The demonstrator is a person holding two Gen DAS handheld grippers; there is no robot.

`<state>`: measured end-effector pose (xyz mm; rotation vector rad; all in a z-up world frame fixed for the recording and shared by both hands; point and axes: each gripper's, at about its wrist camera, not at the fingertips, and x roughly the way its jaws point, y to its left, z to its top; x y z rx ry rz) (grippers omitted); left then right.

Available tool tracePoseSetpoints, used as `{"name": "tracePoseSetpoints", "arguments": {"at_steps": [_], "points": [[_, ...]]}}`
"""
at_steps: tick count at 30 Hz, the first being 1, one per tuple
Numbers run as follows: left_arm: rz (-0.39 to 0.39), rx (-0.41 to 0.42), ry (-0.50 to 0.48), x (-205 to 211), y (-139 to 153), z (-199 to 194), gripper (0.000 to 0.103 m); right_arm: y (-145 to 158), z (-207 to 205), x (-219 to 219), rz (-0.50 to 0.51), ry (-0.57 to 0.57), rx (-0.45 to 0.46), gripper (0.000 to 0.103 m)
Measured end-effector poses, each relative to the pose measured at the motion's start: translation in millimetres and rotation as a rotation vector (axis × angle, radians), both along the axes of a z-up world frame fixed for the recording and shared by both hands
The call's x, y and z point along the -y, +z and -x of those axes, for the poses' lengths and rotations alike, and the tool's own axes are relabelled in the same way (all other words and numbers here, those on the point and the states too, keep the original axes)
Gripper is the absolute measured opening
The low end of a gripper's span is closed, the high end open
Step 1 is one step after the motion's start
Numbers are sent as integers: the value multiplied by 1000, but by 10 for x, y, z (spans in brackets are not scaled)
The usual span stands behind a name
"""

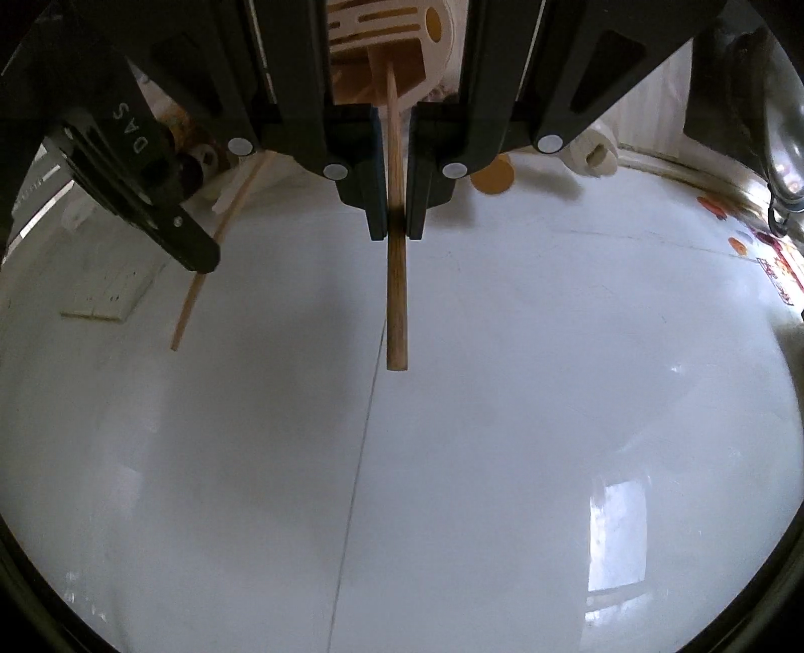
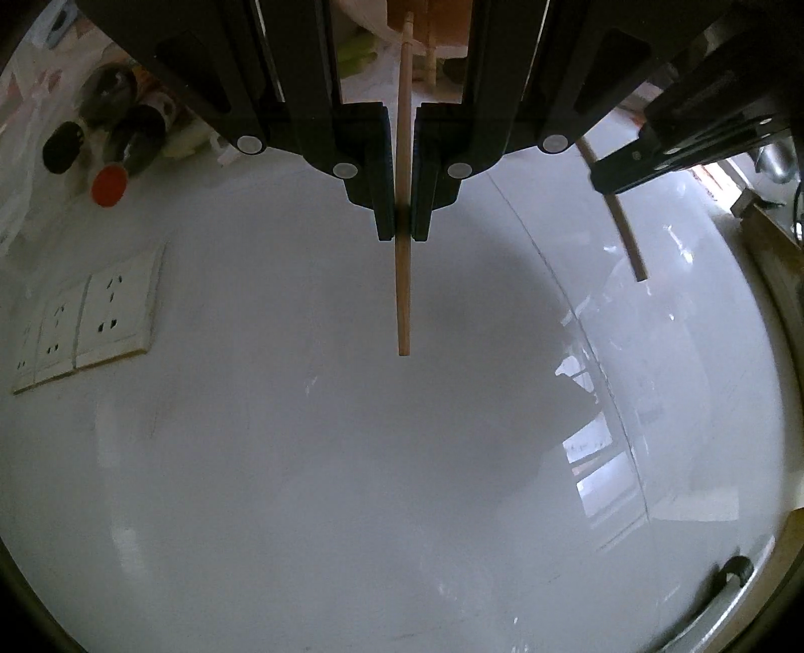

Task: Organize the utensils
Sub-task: 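Open both tools to release the chopsticks into the holder, then move both open tools back down to the chopsticks on the mat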

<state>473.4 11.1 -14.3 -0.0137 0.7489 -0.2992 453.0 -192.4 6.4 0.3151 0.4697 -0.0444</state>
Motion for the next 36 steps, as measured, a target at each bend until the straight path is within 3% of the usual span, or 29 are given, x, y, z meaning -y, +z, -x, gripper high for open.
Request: {"name": "tracePoseSetpoints", "arguments": {"at_steps": [4,5,6,8,9,13,14,17,21,27,36], "points": [[-23,19,27,-57,85,152,14,-42,-33,36,-36,29,-62,7],[-35,28,39,-84,121,196,29,18,-16,20,-43,33,-63,9],[-44,36,57,-149,151,242,58,55,9,40,-49,37,-63,15],[-57,60,91,-228,251,341,91,130,66,61,-57,38,-61,32],[-64,79,110,-296,294,413,92,169,133,89,-60,40,-56,39],[-69,41,146,-503,287,592,97,318,358,85,-44,32,-44,46],[-72,38,150,-529,279,647,103,346,435,104,-33,21,-49,49],[-103,42,179,-582,219,865,103,402,653,116,-14,-6,-69,62],[-97,-5,180,-631,-3,1044,103,345,1038,180,4,-40,-122,65],[-147,-104,159,-546,-468,1306,103,-80,1558,335,7,-73,-237,65],[-235,-270,101,-247,-1271,1619,103,-1042,2105,613,-37,-125,-465,65]]}}
